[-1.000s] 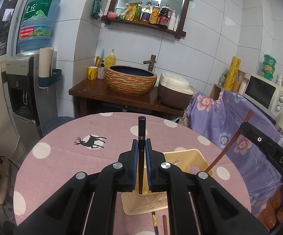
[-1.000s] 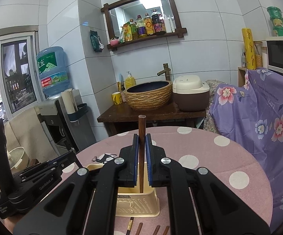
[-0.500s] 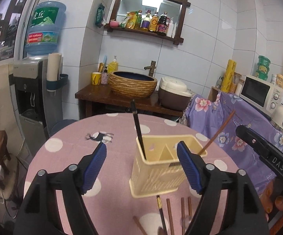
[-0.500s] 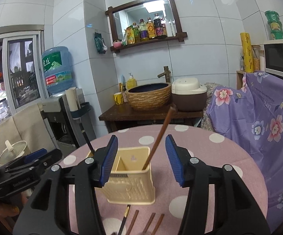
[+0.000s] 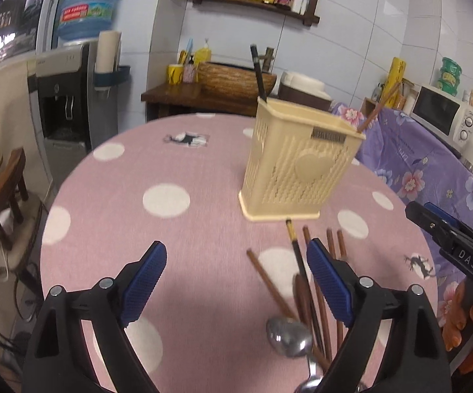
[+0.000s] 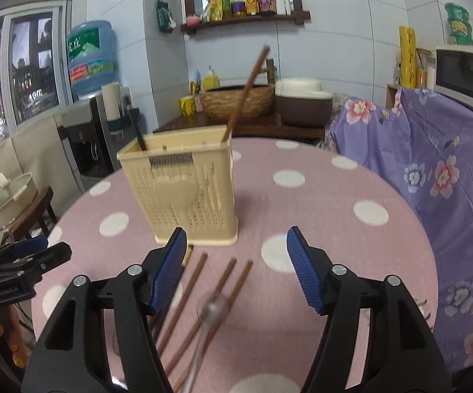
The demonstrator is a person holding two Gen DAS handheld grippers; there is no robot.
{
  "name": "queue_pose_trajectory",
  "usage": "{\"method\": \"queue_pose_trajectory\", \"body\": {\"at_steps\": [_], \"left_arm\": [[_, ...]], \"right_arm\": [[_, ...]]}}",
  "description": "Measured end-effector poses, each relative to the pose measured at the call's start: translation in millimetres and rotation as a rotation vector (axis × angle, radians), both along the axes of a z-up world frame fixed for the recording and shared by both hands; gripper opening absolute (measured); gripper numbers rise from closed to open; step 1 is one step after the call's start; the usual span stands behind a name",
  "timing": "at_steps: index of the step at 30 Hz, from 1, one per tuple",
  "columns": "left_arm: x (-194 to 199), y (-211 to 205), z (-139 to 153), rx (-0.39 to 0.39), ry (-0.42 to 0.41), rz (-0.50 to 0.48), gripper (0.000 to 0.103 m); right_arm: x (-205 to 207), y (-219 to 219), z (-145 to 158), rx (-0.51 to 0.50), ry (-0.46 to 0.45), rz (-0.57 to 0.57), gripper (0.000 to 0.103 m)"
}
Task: Organize utensils
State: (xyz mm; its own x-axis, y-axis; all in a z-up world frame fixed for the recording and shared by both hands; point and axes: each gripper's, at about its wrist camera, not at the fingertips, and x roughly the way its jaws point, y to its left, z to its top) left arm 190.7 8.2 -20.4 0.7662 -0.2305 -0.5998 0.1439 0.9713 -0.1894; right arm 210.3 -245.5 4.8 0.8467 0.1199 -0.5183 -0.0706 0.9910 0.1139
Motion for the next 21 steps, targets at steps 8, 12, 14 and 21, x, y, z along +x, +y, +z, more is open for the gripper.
{"method": "queue_pose_trajectory", "body": {"at_steps": [8, 12, 14, 21], "left_arm": [[-28.5, -10.7, -31.1, -0.027, 0.096, -0.058, 0.063], [-35.8, -21.3, -44.2, -0.030, 0.144, -0.087, 0.053], [-38.6, -24.9, -50.0, -0.031, 0.164, -0.102, 0.050], [-42.9, -31.6, -58.5, -0.035, 0.193, -0.124, 0.043]], "right_arm": [[-19.6, -1.3, -35.0, -0.005, 0.074, -0.007, 0.064], [-25.0, 1.9, -44.5, -0.005, 0.095, -0.001, 0.064], [-26.6, 3.8, -45.8, -0.001, 0.101, 0.009, 0.064], [-31.5, 12.8, -51.3, -0.003, 0.116, 0.040, 0.064]]}}
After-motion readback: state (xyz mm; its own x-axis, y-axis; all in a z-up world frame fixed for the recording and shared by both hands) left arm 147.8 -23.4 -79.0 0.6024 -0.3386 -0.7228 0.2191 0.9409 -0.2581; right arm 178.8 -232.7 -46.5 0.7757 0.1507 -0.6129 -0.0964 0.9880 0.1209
